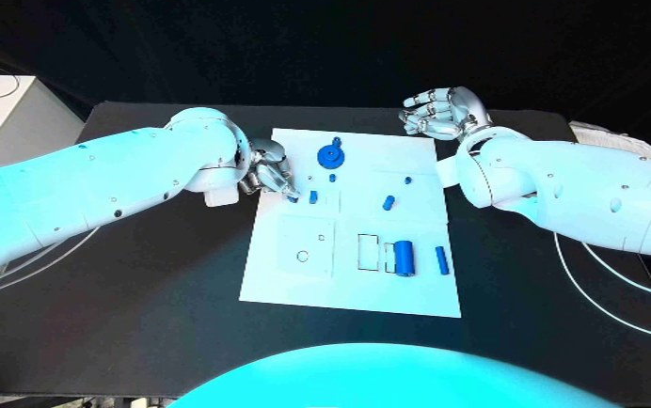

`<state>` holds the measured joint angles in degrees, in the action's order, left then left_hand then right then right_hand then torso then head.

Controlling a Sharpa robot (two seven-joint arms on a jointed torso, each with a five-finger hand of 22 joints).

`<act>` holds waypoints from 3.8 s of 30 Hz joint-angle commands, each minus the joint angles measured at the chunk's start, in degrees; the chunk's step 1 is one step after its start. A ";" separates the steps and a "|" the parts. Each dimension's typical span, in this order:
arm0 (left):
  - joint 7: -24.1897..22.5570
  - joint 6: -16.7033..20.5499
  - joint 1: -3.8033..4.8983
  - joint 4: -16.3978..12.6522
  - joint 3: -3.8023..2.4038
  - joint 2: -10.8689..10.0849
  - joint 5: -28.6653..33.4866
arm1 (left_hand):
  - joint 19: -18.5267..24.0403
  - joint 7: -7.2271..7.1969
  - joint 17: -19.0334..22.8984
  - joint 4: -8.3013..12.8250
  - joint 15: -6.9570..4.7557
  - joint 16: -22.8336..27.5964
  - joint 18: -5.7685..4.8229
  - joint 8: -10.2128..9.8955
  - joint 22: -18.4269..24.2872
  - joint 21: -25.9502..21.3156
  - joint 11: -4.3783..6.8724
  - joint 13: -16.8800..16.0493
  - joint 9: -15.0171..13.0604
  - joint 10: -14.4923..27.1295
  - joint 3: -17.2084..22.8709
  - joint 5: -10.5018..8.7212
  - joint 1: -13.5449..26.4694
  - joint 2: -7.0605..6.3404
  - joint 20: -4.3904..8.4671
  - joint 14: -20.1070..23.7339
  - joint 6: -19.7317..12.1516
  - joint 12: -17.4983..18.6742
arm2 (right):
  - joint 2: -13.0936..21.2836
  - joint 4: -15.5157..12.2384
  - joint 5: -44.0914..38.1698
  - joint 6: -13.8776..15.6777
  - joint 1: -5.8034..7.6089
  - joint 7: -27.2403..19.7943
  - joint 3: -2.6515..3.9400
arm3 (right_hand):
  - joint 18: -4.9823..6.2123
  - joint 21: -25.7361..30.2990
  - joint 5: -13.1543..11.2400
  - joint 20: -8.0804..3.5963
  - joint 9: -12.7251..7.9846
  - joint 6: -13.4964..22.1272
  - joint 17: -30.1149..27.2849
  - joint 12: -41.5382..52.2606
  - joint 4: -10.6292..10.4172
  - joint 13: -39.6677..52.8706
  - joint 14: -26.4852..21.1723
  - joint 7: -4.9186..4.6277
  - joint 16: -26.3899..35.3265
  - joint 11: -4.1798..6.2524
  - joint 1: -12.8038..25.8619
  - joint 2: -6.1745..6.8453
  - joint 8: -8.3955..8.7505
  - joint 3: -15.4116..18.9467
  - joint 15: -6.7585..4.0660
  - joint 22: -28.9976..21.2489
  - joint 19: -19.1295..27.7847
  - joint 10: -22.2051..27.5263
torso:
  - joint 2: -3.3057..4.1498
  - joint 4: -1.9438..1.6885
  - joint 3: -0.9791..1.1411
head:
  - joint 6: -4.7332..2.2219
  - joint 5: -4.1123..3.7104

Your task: Assemble the parts on the task board

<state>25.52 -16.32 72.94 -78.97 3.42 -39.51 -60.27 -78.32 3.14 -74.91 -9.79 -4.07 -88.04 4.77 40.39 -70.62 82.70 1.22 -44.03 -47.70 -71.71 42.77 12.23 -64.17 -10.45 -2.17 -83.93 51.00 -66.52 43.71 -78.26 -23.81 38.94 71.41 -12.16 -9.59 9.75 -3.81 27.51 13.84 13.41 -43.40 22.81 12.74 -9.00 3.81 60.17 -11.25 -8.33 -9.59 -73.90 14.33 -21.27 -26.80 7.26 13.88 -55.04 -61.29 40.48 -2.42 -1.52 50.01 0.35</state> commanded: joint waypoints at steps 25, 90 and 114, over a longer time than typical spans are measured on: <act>1.00 -1.27 0.00 1.77 0.00 1.64 1.06 | -0.31 -0.09 -10.83 11.21 -0.34 -0.19 -0.73 -0.06 -0.06 0.25 0.05 -0.01 -0.08 -0.39 11.65 0.34 -0.14 -0.01 0.08 -4.93 0.42 -0.25 | -0.16 0.06 -0.20 -0.96 -0.08 -0.70 0.01 | 0.78 -0.10 0.20 0.09 -0.05 0.34 -0.05 0.22 0.30 -0.06 -0.17 -2.47 0.26 -0.15 0.28 -0.33 -0.28 -0.08 0.13 -0.06 0.21 0.22 | -0.02 0.00 0.01 | -0.01 0.07; 2.91 4.12 -0.09 1.48 0.25 1.77 -0.20 | 0.08 -0.91 -10.38 -2.35 -0.76 0.08 -0.57 -2.25 0.78 -0.68 0.48 -0.12 0.50 -0.27 -14.36 -1.22 7.88 -3.06 0.51 -4.79 2.72 -0.08 | 0.11 -0.07 -0.06 -1.06 -0.24 -0.73 0.01 | 0.78 -0.12 0.30 0.11 -0.14 0.40 -0.30 0.27 0.37 -0.10 -0.15 -2.50 0.37 -0.18 0.45 -0.36 -0.32 -0.15 0.16 -0.58 0.15 0.30 | 0.00 0.01 -0.04 | -0.01 -0.55; -18.08 19.14 -0.08 -2.89 -1.86 -1.97 10.73 | 23.90 4.47 15.98 -0.06 3.89 14.99 5.53 -7.50 33.71 -20.23 -4.55 13.99 4.30 19.17 -12.05 -0.31 -10.97 -1.65 -3.15 10.16 -7.99 10.47 | 0.36 -0.16 -0.05 -0.80 -0.31 -0.82 0.01 | 0.78 -0.12 0.33 0.12 -0.16 0.41 -0.38 0.29 0.38 -0.10 -0.16 -2.50 0.41 -0.18 0.49 -0.42 -0.33 -0.20 0.16 -0.75 0.14 0.32 | -0.01 -0.06 -0.03 | -0.01 -0.77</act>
<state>17.11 -3.16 72.85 -81.55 1.63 -41.71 -50.77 -56.35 7.32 -60.57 -10.30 -0.51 -74.15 9.73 33.34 -39.50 64.17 -3.03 -30.33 -43.91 -53.30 29.83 11.79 -74.32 -12.02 -5.07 -74.97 43.51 -56.46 44.05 -78.33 -23.68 38.80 71.14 -12.18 -9.59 9.75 -3.81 27.50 13.84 13.31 -43.40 22.50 12.74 -8.85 3.79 60.17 -11.25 -8.10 -9.59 -73.66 14.09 -21.27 -26.95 7.26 13.18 -55.04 -61.29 40.47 -2.48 -1.52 50.01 -0.40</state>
